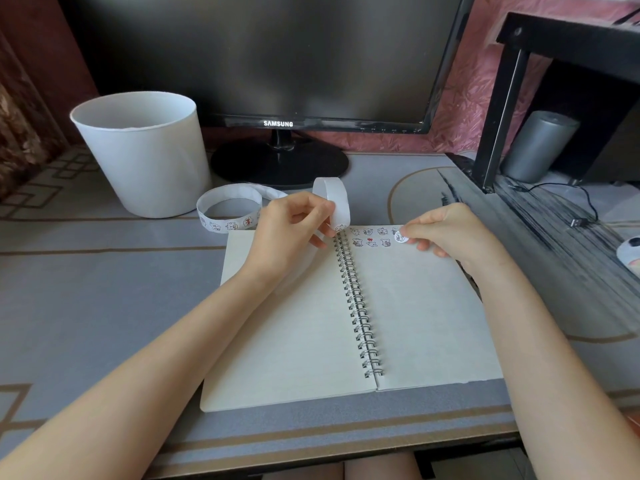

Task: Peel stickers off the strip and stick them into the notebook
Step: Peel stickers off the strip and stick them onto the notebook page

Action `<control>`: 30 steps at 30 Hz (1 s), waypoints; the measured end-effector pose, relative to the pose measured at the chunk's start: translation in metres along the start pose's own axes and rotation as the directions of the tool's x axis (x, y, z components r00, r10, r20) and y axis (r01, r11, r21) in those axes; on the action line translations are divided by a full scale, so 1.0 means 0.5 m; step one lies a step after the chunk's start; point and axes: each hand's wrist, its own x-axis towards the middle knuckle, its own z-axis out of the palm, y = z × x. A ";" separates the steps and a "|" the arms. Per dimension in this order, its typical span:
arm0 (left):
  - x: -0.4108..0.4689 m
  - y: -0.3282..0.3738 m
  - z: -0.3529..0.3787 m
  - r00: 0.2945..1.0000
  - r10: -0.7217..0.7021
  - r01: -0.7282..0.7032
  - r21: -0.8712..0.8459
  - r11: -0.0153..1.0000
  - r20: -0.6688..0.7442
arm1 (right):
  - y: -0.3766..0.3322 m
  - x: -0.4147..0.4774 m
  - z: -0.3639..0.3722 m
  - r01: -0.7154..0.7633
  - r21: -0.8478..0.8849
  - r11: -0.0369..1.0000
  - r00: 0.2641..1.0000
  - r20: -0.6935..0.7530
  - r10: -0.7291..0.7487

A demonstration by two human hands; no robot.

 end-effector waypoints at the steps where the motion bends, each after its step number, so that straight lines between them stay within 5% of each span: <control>1: 0.000 0.000 0.000 1.000 0.000 0.000 0.001 1.000 0.000 | 0.000 0.000 -0.001 -0.002 -0.004 1.000 1.000 0.003 0.002; 30: -0.002 0.003 0.000 1.000 -0.001 0.001 0.010 1.000 -0.003 | -0.001 -0.001 0.005 0.008 -0.045 0.999 1.000 0.013 -0.008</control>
